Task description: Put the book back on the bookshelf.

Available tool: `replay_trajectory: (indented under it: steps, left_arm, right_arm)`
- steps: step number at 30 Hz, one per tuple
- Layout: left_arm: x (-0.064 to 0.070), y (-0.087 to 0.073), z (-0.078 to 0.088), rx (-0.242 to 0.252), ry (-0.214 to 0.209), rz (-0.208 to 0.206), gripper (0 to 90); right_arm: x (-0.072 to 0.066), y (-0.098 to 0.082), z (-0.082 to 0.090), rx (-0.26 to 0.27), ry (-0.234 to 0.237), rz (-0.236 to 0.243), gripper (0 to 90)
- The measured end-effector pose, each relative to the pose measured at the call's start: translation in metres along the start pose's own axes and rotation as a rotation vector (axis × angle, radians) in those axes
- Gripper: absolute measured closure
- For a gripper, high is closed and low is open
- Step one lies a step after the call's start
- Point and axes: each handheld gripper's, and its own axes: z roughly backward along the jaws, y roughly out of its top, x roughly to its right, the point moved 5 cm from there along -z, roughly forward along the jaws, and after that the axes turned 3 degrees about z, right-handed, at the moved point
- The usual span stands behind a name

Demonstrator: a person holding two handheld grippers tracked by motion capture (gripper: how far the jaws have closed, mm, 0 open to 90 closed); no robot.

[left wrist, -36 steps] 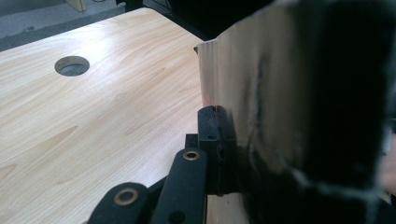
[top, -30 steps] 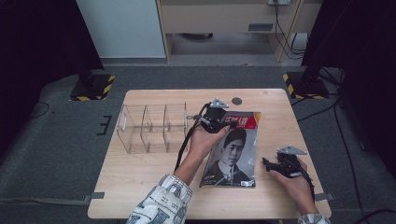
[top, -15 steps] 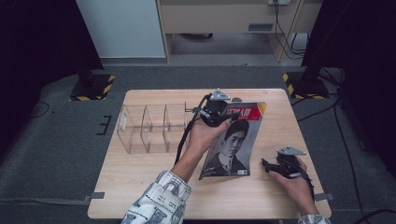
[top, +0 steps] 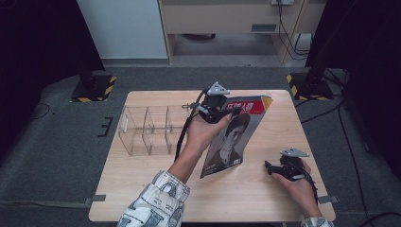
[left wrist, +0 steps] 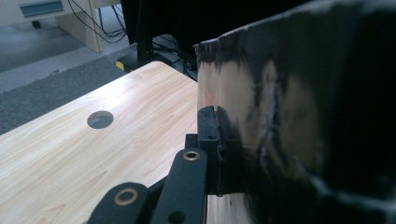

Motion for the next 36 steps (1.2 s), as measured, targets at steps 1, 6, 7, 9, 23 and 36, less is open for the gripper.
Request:
replay_trajectory:
  steps: [1,6,7,9,23,36]
  left_arm:
    - [-0.001,0.002,0.002,0.001,0.007,-0.001,86.6]
    - [-0.006,0.005,0.009,0.012,0.015,0.008,86.7]
    - [-0.006,0.005,0.010,0.016,0.015,0.012,86.6]
    - [-0.007,0.005,0.012,0.018,0.015,0.013,86.6]
    - [-0.014,0.006,0.024,0.036,0.028,0.024,86.7]
    - [-0.012,0.007,0.040,0.051,0.021,0.022,86.6]
  right_arm:
    - [0.000,0.000,0.000,-0.001,0.002,0.010,18.2]
    - [-0.001,0.000,0.000,-0.001,0.003,0.005,17.4]
    - [-0.001,0.000,0.000,-0.001,0.003,0.005,17.3]
    - [-0.001,0.000,0.000,-0.002,0.004,0.005,17.2]
    - [-0.001,0.000,0.000,-0.001,0.011,0.019,17.2]
    - [-0.002,0.000,0.000,-0.001,0.015,0.024,17.1]
